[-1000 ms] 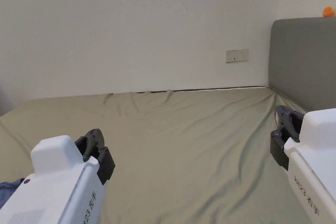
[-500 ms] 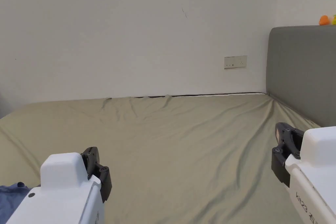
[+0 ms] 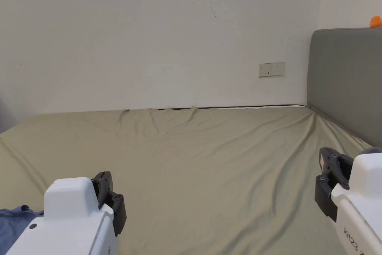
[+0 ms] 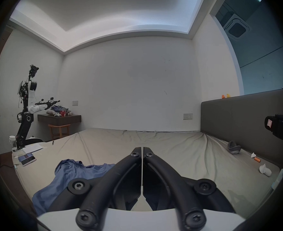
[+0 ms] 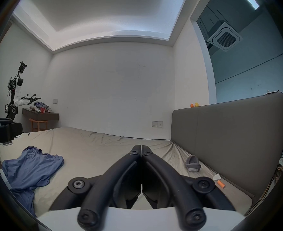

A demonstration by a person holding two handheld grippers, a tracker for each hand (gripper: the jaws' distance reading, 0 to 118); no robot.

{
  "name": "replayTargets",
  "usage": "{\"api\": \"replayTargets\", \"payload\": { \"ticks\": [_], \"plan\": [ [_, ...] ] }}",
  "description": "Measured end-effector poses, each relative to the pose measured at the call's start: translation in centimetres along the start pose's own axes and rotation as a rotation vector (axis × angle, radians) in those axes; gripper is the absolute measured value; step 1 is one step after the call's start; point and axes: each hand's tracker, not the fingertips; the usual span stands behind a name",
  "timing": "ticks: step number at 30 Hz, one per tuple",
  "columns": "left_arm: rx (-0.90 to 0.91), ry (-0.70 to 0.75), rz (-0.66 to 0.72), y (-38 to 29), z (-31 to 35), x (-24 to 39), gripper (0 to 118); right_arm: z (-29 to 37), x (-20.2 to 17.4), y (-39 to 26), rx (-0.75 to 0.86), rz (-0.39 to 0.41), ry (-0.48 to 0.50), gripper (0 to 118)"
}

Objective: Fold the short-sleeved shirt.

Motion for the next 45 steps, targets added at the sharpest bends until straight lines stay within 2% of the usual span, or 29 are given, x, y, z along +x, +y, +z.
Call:
{"api": "replayTargets", "payload": {
  "ticks": [19, 28, 34, 45],
  "plan": [
    [-0.027, -0.009, 0.004, -0.6, -0.5, -0.3, 0, -0.8, 0.0, -0.5, -0.02, -0.004, -0.006, 0],
    [-0.03, 0.028, 0.004, -0.5, 0.3, -1.9, 0, -1.4, -1.9, -0.4, -0.023, -0.009, 0.036, 0],
    [-0.042, 0.118, 0.018, -0.4, 1.5, -4.9, 0, -2.3, -5.6, 0.0, -0.008, -0.016, 0.172, 0],
    [-0.033, 0.396, 0.005, 0.2, 5.9, -11.9, 0, -4.0, -14.2, 1.3, 0.035, -0.06, 0.444, 0]
  ]
}}
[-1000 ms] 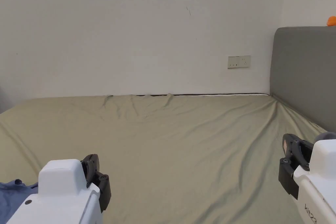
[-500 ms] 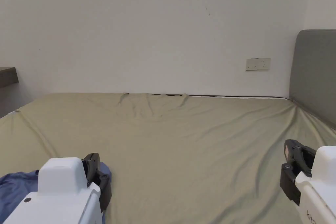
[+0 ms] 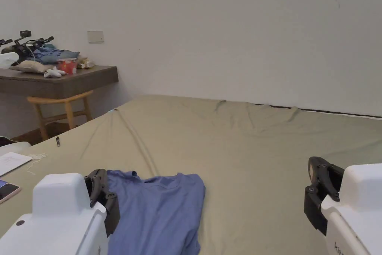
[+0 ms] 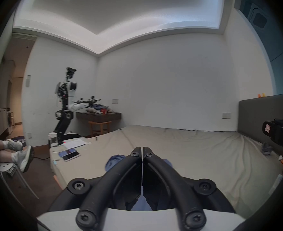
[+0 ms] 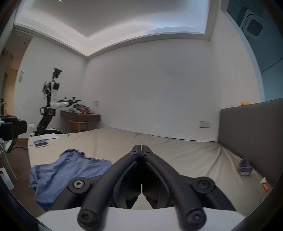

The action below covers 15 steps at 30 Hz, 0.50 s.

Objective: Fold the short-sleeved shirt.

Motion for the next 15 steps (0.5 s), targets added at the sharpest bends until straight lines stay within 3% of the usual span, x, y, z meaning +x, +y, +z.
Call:
{"api": "replayTargets", "payload": {
  "ticks": [8, 15],
  "plan": [
    [-0.032, 0.077, -0.003, -0.6, 0.0, -2.7, 0, -2.1, -3.4, -0.2, -0.003, -0.014, 0.098, 0],
    [-0.079, 0.049, -0.035, -1.5, -1.6, -2.0, 0, -3.4, -4.2, -1.1, -0.036, -0.015, 0.133, 0]
  ]
}}
